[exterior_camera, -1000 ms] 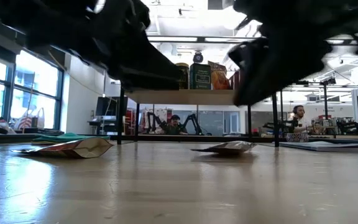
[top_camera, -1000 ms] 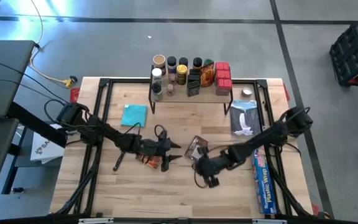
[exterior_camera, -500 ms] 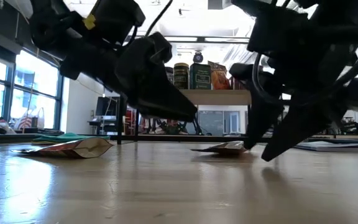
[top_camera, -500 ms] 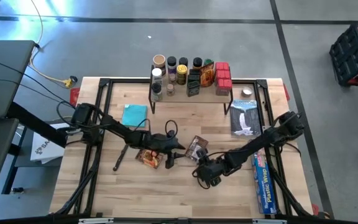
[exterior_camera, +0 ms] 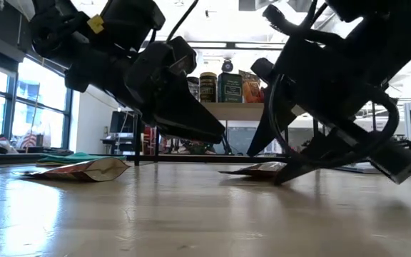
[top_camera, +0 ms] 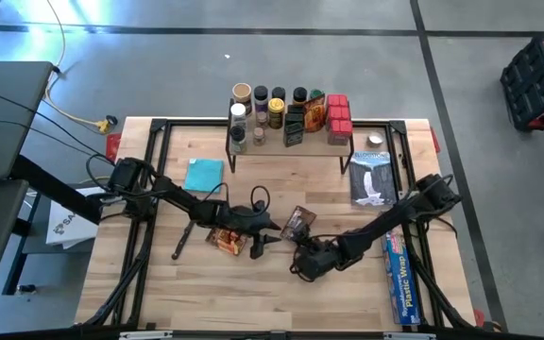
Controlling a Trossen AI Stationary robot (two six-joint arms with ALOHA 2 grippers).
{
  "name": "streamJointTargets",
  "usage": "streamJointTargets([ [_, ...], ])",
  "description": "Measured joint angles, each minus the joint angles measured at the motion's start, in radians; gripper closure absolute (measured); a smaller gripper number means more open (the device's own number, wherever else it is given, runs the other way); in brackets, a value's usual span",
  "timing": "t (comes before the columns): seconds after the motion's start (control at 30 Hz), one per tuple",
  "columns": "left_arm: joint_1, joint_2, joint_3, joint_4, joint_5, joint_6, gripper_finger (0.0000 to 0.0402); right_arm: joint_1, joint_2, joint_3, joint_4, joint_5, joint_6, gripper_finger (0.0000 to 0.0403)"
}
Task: Shelf spices
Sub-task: Put the orange seasoning bag on the shelf aligned with the other orange seasoning bag
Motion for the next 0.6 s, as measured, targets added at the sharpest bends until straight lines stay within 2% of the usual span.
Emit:
streamJointTargets([
  [0.1, 0.000, 0.000, 0.000, -0.001, -0.002, 0.000, 0.0232, -0.003, 0.018, 0.000, 0.029, 0.024, -0.003, 0.0214],
  [0.27, -0.002, 0.000, 0.000, -0.002, -0.002, 0.000, 0.0232, -0.026, 0.019, 0.001, 0.017, -0.003, 0.028, 0.0248],
  [0.6, -0.013, 0.000, 0.000, -0.002, -0.008, 0.001, 0.0232, -0.062, 0.020, 0.002, 0.004, -0.034, 0.020, 0.0279],
])
